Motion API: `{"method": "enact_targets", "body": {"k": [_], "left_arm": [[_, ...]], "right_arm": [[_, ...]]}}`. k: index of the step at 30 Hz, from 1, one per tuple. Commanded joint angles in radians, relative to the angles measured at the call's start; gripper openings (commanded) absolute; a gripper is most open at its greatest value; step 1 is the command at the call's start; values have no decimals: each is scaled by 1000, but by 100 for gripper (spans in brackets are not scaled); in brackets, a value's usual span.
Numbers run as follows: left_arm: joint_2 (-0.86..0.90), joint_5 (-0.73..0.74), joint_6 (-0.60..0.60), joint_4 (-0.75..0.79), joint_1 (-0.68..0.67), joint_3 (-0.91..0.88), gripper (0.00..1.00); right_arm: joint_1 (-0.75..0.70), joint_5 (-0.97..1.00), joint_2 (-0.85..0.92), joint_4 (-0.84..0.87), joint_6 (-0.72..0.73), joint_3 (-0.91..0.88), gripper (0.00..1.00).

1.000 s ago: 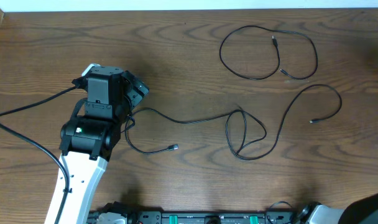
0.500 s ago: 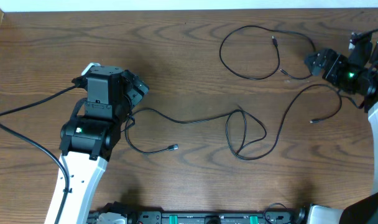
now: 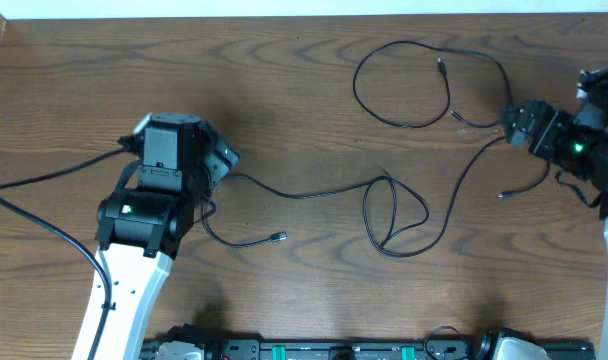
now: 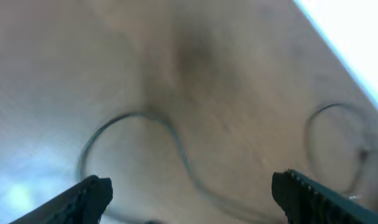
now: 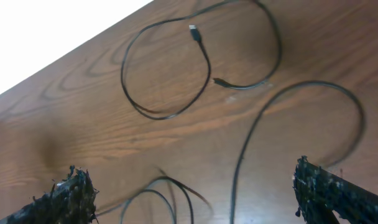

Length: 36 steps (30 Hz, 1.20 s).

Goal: Untangle cables

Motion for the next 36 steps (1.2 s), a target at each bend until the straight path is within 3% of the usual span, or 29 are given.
{"method": "enact_targets", "body": {"k": [1, 5, 9, 13, 24, 31, 33, 36], "left_arm": [[10, -33, 18, -117, 5, 10, 89], [17, -85, -13, -259, 5, -29, 89], [18, -90, -86, -273, 5, -137, 89], [21, -75, -189, -187, 5, -264, 89], [103, 21, -192, 141, 5, -496, 87], [237, 18, -191, 270, 5, -513, 72], [280, 18, -191, 289, 5, -513, 55], [328, 18, -191, 299, 5, -513, 38]], "right_arm": [[-5, 43, -37, -18, -53, 0, 99], [-5, 43, -58, -30, -61, 0, 99], [-5, 42, -59, -34, -61, 0, 99], [-5, 42, -59, -34, -61, 0, 99], [-5, 42, -59, -38, -61, 0, 99], [-5, 42, -59, -39, -61, 0, 99], [-5, 42, -59, -39, -61, 0, 99], [-5, 41, -59, -41, -61, 0, 99]]}}
